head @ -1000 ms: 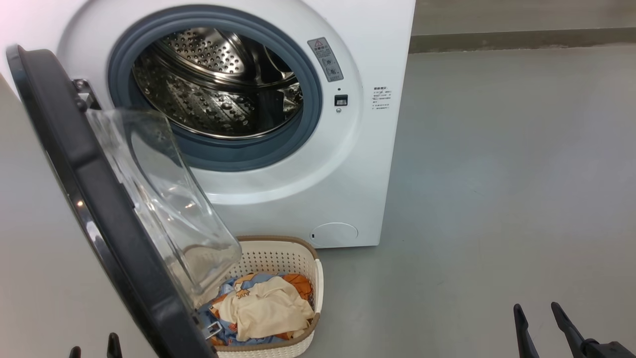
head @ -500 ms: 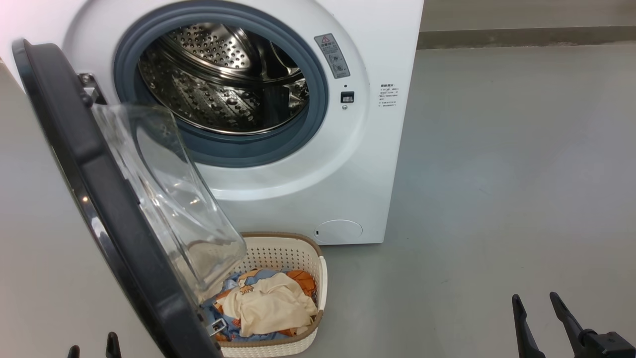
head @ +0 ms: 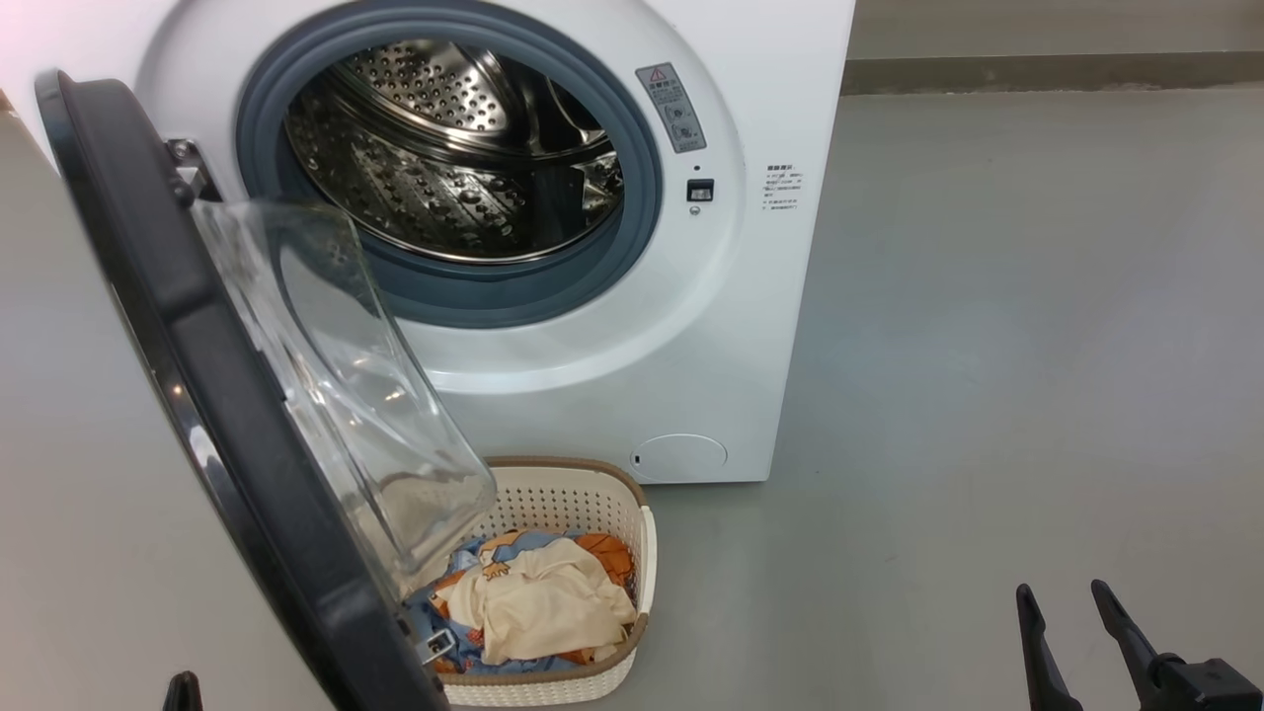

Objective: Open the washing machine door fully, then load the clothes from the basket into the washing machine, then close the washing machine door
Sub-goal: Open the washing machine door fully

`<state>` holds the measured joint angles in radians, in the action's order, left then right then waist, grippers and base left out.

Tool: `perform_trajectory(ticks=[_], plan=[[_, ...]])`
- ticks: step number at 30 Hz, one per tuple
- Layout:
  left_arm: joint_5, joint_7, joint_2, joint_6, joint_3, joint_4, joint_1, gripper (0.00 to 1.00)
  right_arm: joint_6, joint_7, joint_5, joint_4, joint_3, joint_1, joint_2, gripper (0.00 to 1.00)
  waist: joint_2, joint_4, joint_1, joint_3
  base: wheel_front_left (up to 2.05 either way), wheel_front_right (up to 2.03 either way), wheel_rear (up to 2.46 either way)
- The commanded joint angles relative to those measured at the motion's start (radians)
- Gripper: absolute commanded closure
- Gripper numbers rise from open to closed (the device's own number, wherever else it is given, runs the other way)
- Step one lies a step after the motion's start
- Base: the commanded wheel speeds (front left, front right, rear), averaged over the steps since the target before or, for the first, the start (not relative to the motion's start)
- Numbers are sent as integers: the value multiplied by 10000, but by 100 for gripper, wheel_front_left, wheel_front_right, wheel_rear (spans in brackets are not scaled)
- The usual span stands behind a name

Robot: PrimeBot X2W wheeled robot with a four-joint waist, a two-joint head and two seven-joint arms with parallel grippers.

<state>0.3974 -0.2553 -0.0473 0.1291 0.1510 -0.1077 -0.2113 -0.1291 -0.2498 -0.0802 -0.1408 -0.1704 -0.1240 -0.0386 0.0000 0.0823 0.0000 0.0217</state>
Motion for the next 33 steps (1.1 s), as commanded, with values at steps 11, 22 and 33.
perform_trajectory(ticks=[11, 22, 33], plan=[[-17, -65, -89, 16, 652, 245, 225, 100, -16, -120, 117, 242, 346, 293, -124, 0, 0, 53, 0, -44, 0, 0, 0], [-295, -65, -34, -169, 2785, 1981, 1052, 100, -16, -120, 151, 263, 300, 269, -122, 0, 0, 163, 0, -58, 0, 0, 0], [295, -65, -31, -672, 446, 7838, 1745, 100, -16, -120, 153, 247, 173, 138, -122, 0, 0, 422, 0, 108, 0, 0, 0]])
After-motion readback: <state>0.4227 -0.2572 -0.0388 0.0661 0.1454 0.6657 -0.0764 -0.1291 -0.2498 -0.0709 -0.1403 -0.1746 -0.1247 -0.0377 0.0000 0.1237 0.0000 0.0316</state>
